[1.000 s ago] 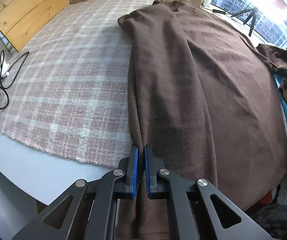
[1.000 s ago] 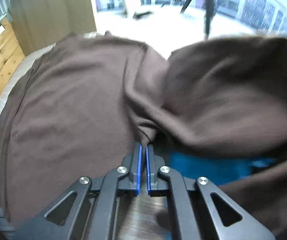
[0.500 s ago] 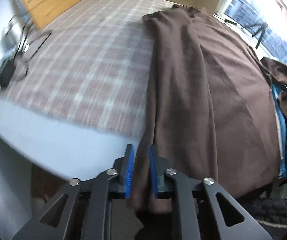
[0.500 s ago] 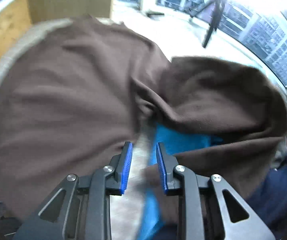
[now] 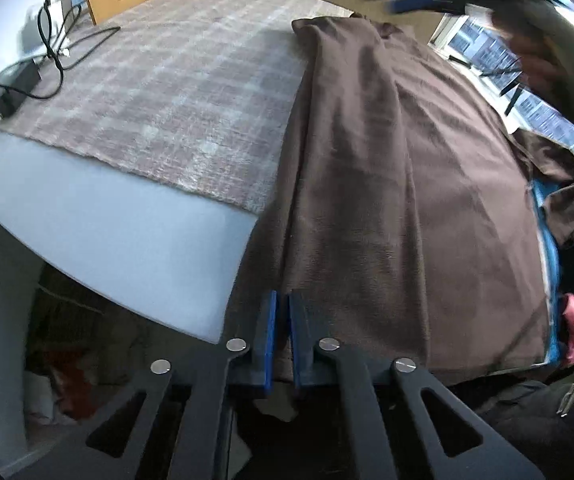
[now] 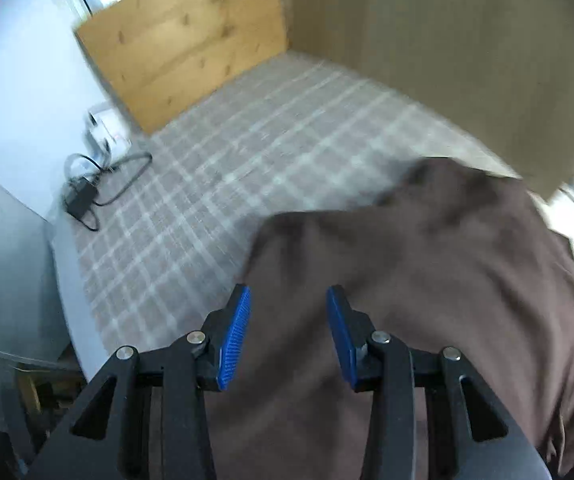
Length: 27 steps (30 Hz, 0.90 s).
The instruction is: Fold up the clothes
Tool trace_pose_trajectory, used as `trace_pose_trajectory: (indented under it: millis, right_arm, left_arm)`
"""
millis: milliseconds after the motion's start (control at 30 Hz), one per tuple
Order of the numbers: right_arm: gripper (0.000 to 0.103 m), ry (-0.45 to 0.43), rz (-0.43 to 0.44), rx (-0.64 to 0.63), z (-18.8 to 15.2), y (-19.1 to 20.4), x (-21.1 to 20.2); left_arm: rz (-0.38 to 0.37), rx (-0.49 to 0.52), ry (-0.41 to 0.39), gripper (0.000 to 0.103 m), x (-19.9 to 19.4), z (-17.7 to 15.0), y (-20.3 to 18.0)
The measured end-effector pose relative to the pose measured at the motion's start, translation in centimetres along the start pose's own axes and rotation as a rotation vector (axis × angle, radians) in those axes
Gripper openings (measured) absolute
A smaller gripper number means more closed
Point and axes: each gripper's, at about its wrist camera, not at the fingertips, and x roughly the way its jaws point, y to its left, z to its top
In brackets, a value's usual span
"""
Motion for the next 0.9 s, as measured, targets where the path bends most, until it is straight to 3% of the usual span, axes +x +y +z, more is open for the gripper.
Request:
trace_pose_trajectory:
  millis: [100, 233, 333, 400, 433, 533, 633, 700, 800, 900]
  right_arm:
    - [0.039, 0.076, -0.038, -0.030, 2.8, 2.8, 4.5]
    - [0.039, 0.170, -0.113, -0.033, 3.5, 4.3, 7.7]
    - [0.039, 0.187, -0.162, -0.022, 3.0, 4.3, 8.5]
    - [0.023, 0.193, -0.195, -0.013, 2.5, 4.2, 8.9]
    - [0.008, 0.196, -0.211, -0.008, 2.3, 4.1, 9.1]
    - [0.007, 0.179, -0.159, 0.049, 1.8, 2.9, 8.6]
    - [0.006, 0.162, -0.122, 0.105, 1.3, 1.9, 8.0]
    - [0.006, 0.153, -0.125, 0.115, 0.9, 1.9, 7.9]
    - [0.006, 0.145, -0.138, 0.116, 0.5, 2.2, 7.9]
    - [0.006, 0.149, -0.155, 0.106, 0.3, 2.7, 8.2]
  left_arm:
    - [-0.040, 0.010, -0.007, 0.003, -0.2, 0.0, 0.5]
    - [-0.101, 0.017, -0.008, 0.003, -0.4, 0.0, 1.3]
    - [-0.138, 0.042, -0.009, 0.003, -0.8, 0.1, 1.5]
    - [-0.161, 0.054, -0.010, 0.003, -1.2, 0.1, 1.8]
    - [-0.168, 0.060, -0.009, 0.003, -1.2, 0.2, 2.0]
    - [-0.181, 0.089, -0.009, 0.003, -1.9, 0.1, 2.4]
    - [-0.155, 0.081, -0.004, 0.006, -2.0, 0.2, 2.8]
    - [-0.134, 0.073, 0.000, 0.019, -2.0, 0.2, 3.1]
    - [-0.133, 0.093, 0.022, 0.023, -1.7, 0.1, 2.7]
    - [-0.084, 0.138, 0.020, 0.025, -1.6, -0.3, 2.0]
